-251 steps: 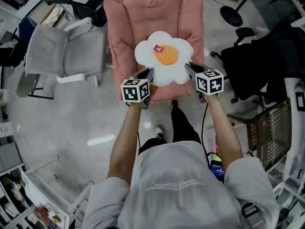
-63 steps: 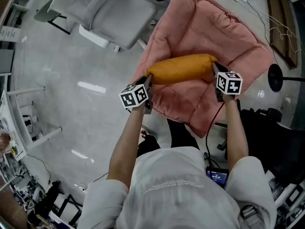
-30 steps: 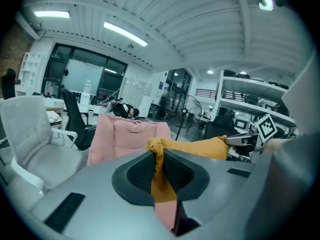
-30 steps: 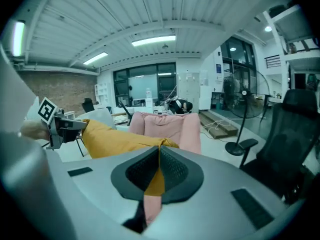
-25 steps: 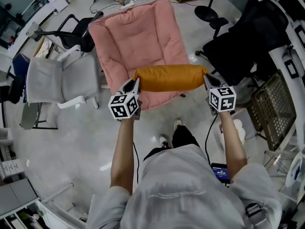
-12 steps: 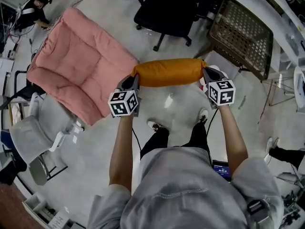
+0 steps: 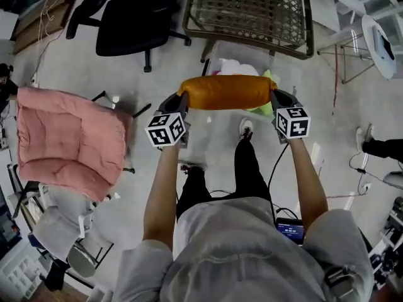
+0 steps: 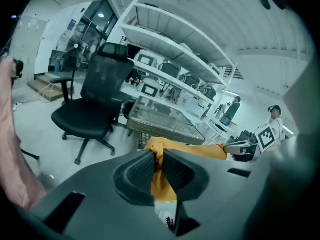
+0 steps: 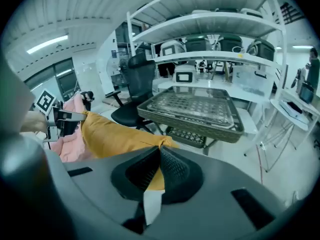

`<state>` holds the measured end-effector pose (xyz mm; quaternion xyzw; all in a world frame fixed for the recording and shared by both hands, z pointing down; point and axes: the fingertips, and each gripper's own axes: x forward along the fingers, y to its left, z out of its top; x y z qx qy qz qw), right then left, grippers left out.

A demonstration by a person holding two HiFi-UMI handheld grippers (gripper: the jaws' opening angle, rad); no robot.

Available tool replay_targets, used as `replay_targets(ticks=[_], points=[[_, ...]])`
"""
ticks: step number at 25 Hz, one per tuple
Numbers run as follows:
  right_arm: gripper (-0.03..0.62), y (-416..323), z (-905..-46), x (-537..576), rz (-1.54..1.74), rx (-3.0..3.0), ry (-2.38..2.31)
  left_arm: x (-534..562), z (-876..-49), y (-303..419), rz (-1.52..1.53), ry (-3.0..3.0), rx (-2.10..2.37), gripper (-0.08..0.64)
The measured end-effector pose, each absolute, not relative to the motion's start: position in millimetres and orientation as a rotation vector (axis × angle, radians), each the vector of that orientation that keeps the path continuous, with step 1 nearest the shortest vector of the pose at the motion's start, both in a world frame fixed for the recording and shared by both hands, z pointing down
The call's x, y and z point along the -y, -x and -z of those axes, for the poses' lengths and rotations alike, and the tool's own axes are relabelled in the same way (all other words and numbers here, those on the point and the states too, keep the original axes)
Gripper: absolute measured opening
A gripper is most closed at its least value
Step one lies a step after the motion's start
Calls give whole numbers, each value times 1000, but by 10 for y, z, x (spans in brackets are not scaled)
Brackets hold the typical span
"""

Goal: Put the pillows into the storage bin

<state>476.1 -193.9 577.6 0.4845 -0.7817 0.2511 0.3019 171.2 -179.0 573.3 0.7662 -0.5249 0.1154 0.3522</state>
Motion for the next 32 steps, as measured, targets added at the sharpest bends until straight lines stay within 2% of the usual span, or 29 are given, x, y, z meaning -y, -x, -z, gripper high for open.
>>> replay_targets(ticks=[6,13,23,32], points=[[31,-5988,-6213,2123,-775,1964,-1425,2347,-6210,-2930,-375,-2026,1196,52],[31,-6900,-6830,2442,-874,1879,-1508,2942,-6765,-3869,-461,-2056,1105,52],[32,-7638,-7751,2918,-900,1805,-1522,3507,-7657,-4624,-525,-2065,1075,55],[32,-7939,-8299,3132,-828,1805,-1541,3670,-8226,-4870,-428,-2059,1126,81]])
